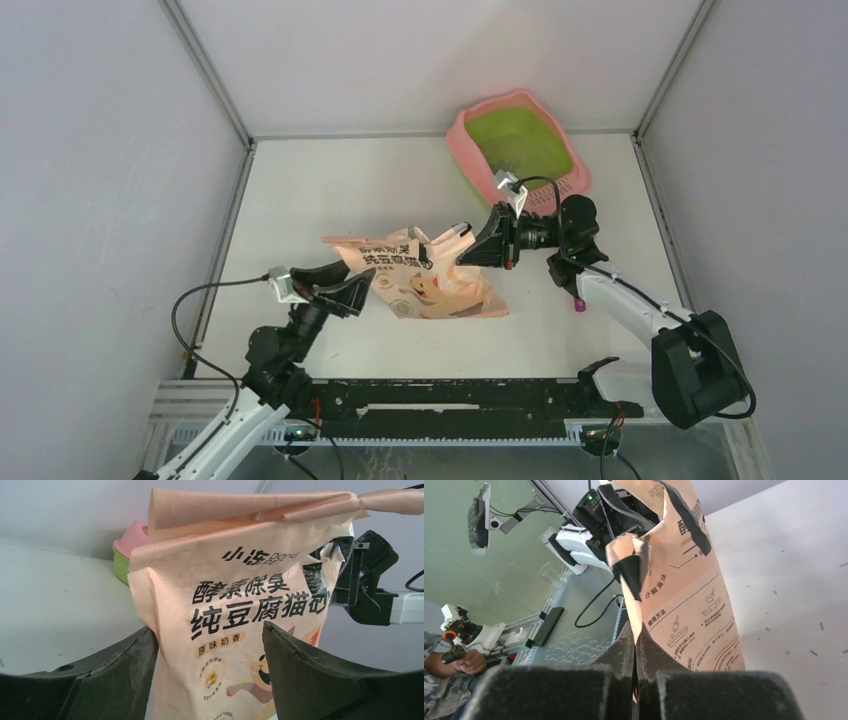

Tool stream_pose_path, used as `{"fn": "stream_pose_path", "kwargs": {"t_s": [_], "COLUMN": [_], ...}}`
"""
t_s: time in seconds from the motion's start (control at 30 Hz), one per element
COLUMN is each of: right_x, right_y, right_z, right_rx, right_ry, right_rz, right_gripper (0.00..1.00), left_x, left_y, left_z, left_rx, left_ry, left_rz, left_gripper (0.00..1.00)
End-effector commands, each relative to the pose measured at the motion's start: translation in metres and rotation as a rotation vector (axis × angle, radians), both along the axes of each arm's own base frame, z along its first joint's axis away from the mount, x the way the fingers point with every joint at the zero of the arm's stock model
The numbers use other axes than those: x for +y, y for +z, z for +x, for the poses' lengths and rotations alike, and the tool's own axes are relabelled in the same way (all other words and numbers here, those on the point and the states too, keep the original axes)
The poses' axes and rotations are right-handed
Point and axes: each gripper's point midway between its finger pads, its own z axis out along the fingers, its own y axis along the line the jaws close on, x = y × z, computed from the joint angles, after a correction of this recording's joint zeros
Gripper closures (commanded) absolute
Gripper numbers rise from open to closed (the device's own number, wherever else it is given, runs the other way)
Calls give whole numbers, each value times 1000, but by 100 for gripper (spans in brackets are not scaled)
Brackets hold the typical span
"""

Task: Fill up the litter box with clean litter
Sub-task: Close the cat litter bag at the center of the board.

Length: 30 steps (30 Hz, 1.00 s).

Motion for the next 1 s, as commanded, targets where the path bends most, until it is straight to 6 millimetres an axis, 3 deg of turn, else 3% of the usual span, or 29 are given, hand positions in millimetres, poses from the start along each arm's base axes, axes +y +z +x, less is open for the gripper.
{"fn": "stream_pose_path", "kwargs": {"t_s": [0.0, 0.13, 0.2, 0.37, 0.67, 0.97], "right_x": [-6, -9, -9, -10, -8, -1], "right_y": [64, 82, 87, 100, 134, 154], "right_z": [-13, -18, -20, -21, -15, -8], "right_rx": [-185, -236, -249, -276, -323, -339], "right_ry": [14, 3, 1, -11, -31, -36], "right_rz": [97, 103, 103, 120, 164, 209], "right_gripper": [100, 100, 100, 100, 100, 100], "left_x": [10, 22, 26, 24, -1, -22], "left_y": [-86, -89, -83, -71, -56, -53], "left_z": [15, 21, 22, 19, 1, -18], "left_rx": [128, 161, 155, 130, 48, 14], "left_ry": [94, 165, 188, 171, 4, -159], "left_rz": [100, 124, 127, 110, 72, 34], "left_gripper": [21, 17, 11, 8, 7, 7]}}
